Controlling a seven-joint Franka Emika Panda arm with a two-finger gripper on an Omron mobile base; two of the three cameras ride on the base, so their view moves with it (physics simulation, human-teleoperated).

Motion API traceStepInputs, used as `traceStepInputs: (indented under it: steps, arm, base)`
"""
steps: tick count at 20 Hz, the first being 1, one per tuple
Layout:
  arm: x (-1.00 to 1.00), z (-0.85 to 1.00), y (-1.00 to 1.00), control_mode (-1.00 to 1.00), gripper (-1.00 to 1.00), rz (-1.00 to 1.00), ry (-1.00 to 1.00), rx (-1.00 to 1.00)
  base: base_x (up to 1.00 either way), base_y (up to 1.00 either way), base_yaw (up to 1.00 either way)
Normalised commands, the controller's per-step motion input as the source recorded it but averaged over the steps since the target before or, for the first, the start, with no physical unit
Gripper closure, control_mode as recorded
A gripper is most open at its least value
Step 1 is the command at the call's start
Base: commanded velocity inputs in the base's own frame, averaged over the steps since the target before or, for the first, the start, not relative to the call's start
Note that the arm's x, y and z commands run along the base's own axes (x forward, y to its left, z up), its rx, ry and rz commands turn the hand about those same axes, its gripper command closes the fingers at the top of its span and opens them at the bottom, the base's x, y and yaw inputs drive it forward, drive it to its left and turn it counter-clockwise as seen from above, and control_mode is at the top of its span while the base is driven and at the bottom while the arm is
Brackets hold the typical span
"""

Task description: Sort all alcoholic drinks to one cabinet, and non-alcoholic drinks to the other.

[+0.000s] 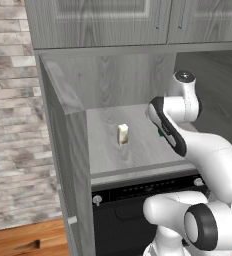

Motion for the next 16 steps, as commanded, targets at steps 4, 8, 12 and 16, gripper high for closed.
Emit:
traceStepInputs:
  steps: [4, 8, 12, 16]
  arm:
    - [0.10, -0.14, -0.01, -1.00, 1.00, 0.00, 0.00, 0.00]
    - [0.09, -0.13, -0.01, -1.00, 1.00, 0.00, 0.00, 0.00]
    - [0.08, -0.13, 0.00, -1.00, 1.00, 0.00, 0.00, 0.00]
    - [0.06, -0.13, 0.00, -1.00, 1.00, 0.00, 0.00, 0.00]
  base:
    - [0.00, 0.00, 0.00]
    - [0.00, 0.00, 0.00]
    - [0.00, 0.00, 0.00]
    - [0.00, 0.00, 0.00]
